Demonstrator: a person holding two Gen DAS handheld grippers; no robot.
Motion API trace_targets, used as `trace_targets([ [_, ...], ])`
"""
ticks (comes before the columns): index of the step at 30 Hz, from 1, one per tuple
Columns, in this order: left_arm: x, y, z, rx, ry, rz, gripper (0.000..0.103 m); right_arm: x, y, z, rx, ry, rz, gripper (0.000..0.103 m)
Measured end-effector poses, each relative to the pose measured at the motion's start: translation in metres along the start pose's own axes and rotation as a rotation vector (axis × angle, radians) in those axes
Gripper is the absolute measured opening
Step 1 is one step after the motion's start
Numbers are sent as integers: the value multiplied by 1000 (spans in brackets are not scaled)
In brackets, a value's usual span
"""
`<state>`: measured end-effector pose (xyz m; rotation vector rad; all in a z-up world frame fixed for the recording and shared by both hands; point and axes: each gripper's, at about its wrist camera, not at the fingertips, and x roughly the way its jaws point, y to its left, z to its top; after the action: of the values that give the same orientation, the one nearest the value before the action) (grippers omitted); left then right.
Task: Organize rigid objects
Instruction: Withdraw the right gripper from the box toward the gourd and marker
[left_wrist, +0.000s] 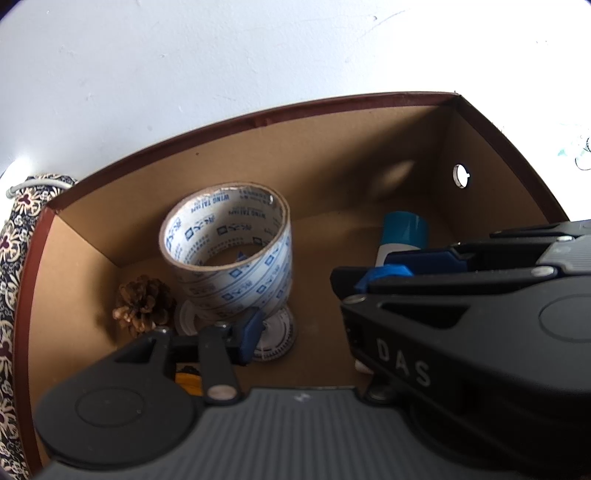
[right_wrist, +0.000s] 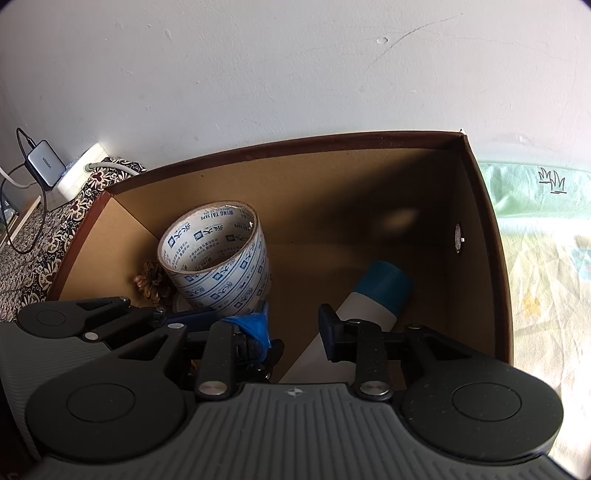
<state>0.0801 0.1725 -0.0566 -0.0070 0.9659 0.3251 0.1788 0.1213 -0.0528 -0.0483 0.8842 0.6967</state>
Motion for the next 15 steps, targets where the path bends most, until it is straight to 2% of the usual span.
trace_targets([
  [15,-4,-1,-2,19,-12,7,60,-1,0,-1,-5,-11,-11,14],
])
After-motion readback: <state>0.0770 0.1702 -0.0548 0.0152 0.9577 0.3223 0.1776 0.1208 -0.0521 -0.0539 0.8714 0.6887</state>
